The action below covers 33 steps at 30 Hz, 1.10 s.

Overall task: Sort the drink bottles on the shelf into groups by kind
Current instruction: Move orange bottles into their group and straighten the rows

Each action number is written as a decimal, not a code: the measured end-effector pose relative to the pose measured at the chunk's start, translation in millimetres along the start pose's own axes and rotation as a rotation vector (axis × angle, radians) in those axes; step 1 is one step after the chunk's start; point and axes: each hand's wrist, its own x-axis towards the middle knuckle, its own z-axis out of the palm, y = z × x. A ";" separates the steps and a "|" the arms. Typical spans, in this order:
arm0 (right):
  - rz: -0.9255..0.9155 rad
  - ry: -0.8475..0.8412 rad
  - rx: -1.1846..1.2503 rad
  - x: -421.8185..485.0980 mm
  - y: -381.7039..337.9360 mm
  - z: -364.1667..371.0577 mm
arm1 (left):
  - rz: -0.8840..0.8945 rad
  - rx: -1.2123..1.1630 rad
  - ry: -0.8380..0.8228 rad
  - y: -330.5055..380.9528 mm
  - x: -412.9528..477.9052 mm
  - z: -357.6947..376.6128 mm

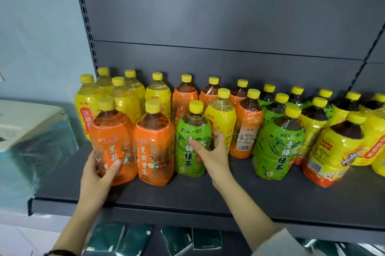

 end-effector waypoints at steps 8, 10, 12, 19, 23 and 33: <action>0.002 0.066 -0.013 -24.8 -3.8 -48.1 | -0.012 0.036 -0.078 -1.9 -6.1 7.1; -0.003 0.114 0.001 -25.1 -4.3 -54.3 | -0.010 0.032 -0.063 -3.4 -5.8 12.2; -0.027 0.165 0.013 -25.7 -5.3 -59.4 | -0.018 0.042 -0.043 -3.5 -4.8 20.1; -0.119 0.322 -0.135 -28.5 -10.4 -80.0 | -0.031 0.116 -0.027 -1.6 -2.8 53.5; -0.502 0.568 -0.447 -59.0 -6.4 -59.2 | -0.043 0.065 -0.114 -0.8 -0.9 61.4; -0.260 0.041 -0.316 -57.4 25.8 23.7 | -0.075 0.150 -0.148 5.0 8.9 45.9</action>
